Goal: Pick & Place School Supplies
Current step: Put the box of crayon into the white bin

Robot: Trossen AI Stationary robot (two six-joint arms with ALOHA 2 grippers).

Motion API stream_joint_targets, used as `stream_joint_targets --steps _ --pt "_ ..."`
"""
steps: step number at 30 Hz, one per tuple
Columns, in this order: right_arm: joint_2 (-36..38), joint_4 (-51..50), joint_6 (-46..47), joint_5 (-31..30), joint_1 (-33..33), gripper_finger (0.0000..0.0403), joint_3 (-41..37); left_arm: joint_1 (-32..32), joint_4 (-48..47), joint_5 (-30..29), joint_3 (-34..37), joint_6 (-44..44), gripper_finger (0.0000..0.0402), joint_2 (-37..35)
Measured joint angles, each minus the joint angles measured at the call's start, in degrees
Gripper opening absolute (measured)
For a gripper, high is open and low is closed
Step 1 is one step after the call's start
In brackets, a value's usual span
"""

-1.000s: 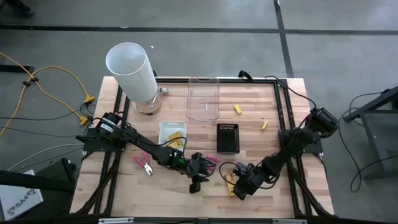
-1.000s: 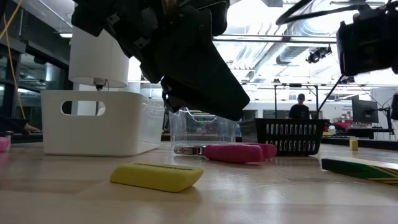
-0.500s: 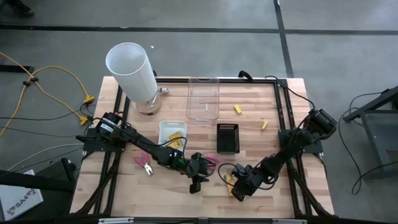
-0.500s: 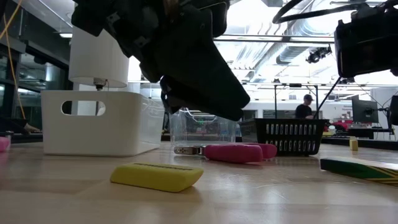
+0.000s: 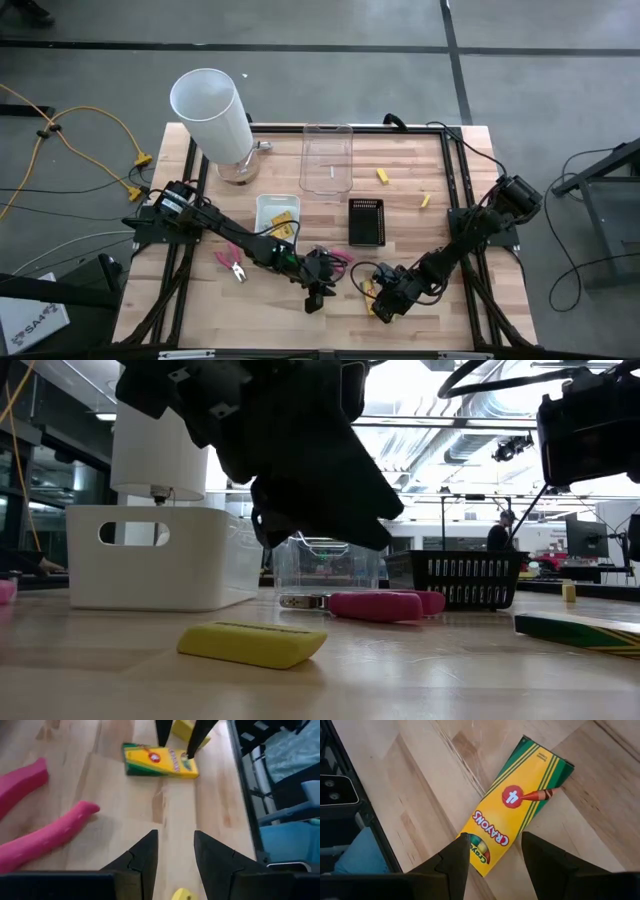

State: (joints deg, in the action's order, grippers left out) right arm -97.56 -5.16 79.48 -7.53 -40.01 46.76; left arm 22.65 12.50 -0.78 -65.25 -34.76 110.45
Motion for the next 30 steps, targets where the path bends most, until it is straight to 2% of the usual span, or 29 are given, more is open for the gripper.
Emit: stream_joint_targets --steps 7,30 --pt "0.00 1.03 -0.16 0.00 0.07 0.0169 0.00 -0.13 2.76 2.29 0.00 -2.94 0.0121 0.00" --pt "0.02 2.55 -3.04 -0.02 1.47 0.0169 -0.02 -0.42 -0.99 2.43 0.00 -4.31 0.0121 0.02"
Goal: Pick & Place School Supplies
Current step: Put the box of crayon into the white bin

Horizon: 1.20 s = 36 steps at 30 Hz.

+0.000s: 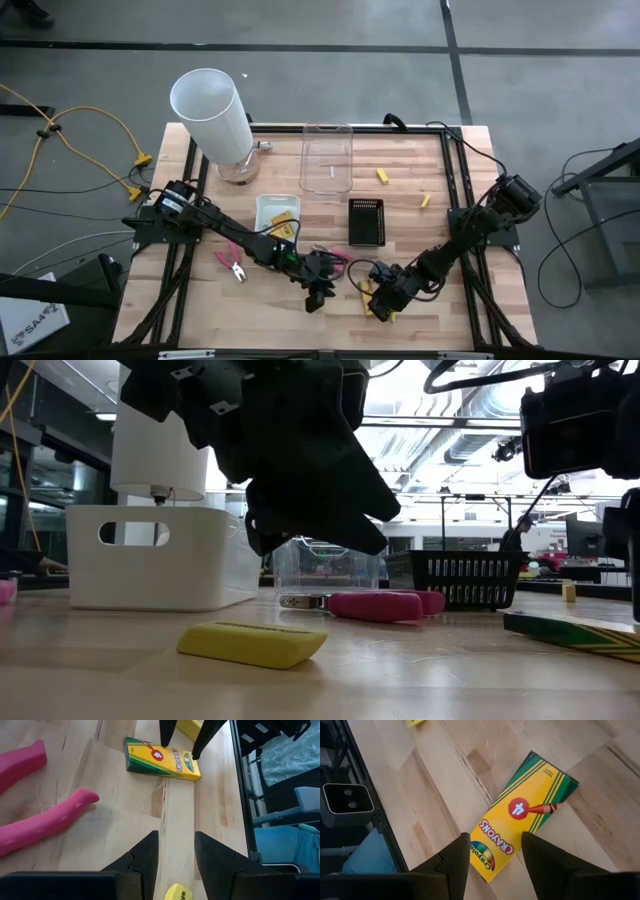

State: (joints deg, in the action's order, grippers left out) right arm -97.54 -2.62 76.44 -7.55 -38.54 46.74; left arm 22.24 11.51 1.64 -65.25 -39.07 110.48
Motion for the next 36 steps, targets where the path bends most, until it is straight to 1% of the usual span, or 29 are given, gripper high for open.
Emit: stream_joint_targets --steps 7,29,32,33,36 --pt "0.00 -0.10 0.02 0.02 -0.11 0.0169 0.00 0.13 -0.02 1.46 0.00 0.02 0.0121 0.00" --pt "0.00 -0.17 -0.09 0.24 -0.13 0.0169 0.00 0.12 0.08 1.54 0.00 1.33 0.0121 0.02" --pt "0.00 -0.17 -0.13 0.38 -0.11 0.0169 0.00 0.11 2.57 1.69 0.00 1.29 0.0121 1.71" --pt "0.02 -0.18 -0.13 0.45 -0.11 0.0169 0.00 0.09 3.72 2.49 0.02 1.27 0.0121 2.62" --pt "0.02 -0.37 -0.13 0.54 -0.13 0.0169 0.00 -0.71 8.41 7.27 0.02 0.82 0.0121 5.21"
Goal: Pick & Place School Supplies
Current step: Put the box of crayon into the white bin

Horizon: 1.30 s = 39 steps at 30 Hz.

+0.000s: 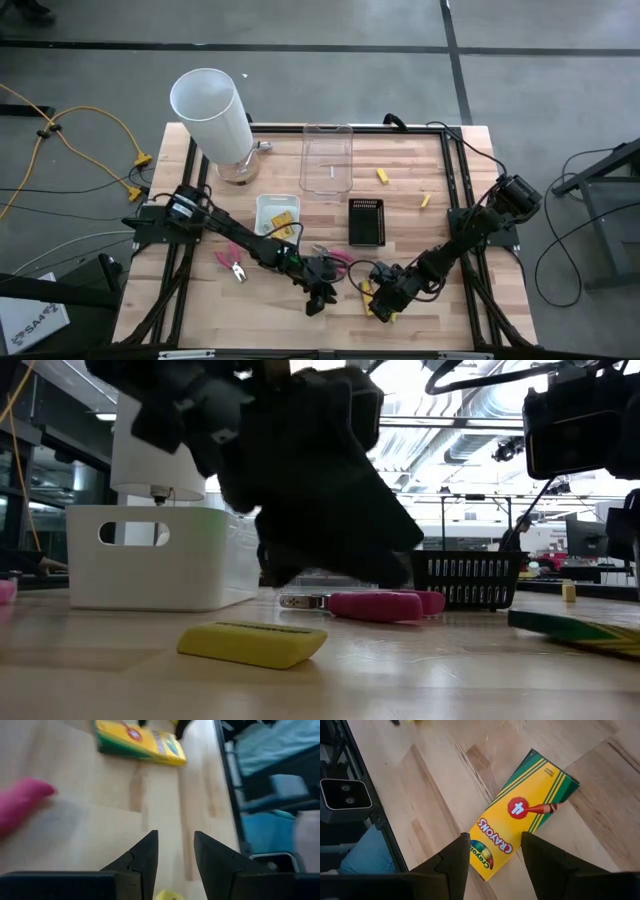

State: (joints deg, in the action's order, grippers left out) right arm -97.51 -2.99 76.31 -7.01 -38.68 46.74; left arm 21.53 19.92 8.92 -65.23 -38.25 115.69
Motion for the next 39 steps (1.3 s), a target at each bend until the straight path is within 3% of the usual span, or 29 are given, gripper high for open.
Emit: stream_joint_targets --steps 9,39 --pt "0.00 -0.20 -0.04 -0.04 0.00 0.0169 0.00 -1.28 2.59 1.29 0.00 -1.20 0.0121 0.41" --pt "0.00 0.16 0.00 -0.19 0.07 0.0169 -0.02 -1.28 4.15 -2.79 0.00 -0.59 0.0121 0.78"
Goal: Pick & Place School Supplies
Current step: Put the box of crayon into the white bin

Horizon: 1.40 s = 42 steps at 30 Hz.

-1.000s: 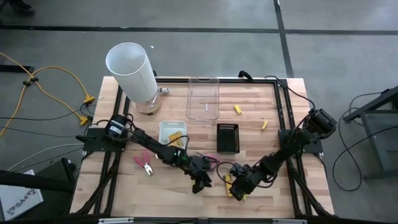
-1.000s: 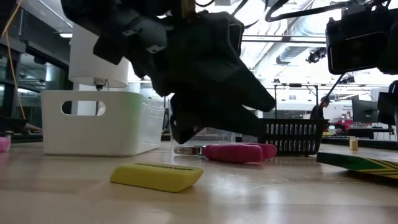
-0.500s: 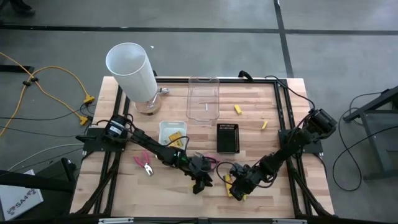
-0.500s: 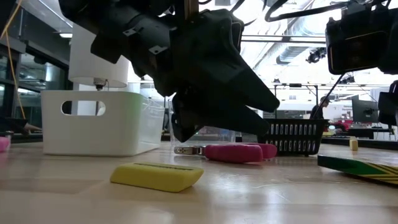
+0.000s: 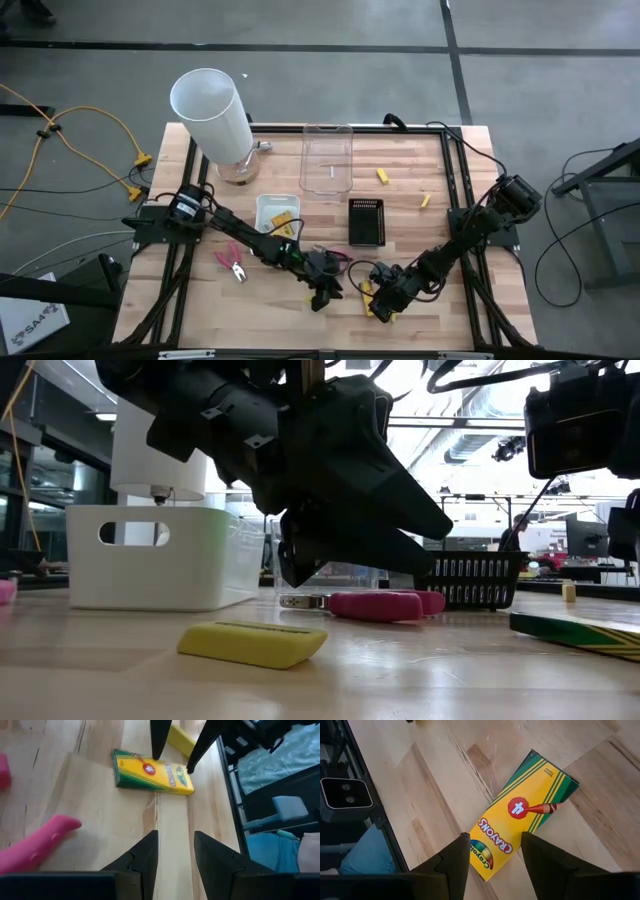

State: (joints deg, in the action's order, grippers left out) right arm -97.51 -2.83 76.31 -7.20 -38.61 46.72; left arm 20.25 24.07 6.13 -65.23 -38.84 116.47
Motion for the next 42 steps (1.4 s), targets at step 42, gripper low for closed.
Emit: stream_joint_targets --steps 42 --pt "-1.67 1.42 -0.71 -0.69 0.21 0.0169 0.13 -0.96 16.53 5.80 -0.04 -1.06 0.0121 6.09"
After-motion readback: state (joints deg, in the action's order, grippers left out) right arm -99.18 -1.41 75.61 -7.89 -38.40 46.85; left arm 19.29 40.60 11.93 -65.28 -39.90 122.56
